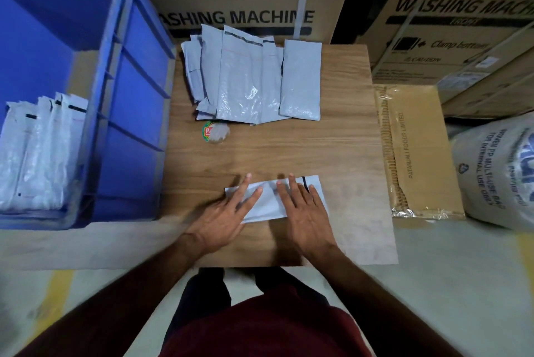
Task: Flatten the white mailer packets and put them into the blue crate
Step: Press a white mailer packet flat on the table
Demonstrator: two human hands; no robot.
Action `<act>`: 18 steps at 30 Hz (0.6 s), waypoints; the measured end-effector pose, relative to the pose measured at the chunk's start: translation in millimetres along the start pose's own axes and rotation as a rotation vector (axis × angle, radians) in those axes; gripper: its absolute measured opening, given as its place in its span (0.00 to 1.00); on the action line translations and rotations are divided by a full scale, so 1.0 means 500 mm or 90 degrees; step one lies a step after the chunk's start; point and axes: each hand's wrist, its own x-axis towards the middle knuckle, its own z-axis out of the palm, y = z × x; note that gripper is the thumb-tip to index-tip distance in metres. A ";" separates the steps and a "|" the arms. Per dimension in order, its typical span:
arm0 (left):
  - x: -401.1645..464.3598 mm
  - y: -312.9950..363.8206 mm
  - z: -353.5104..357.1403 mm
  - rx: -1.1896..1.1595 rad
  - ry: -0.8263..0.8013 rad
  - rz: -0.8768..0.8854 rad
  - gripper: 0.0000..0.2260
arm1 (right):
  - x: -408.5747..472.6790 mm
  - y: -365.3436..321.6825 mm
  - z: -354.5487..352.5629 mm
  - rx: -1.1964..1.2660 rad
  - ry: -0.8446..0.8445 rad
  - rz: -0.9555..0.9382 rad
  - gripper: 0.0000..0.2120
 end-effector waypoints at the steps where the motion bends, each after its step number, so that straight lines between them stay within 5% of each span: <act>1: 0.001 0.001 -0.013 -0.011 0.002 -0.011 0.45 | 0.002 -0.001 -0.014 -0.009 0.010 -0.008 0.35; 12: 0.013 -0.045 -0.079 -0.021 0.022 -0.005 0.41 | 0.054 0.014 -0.099 -0.074 0.035 -0.103 0.42; 18: 0.052 -0.046 -0.050 0.022 0.067 -0.203 0.35 | 0.076 -0.032 -0.052 -0.050 0.052 -0.057 0.38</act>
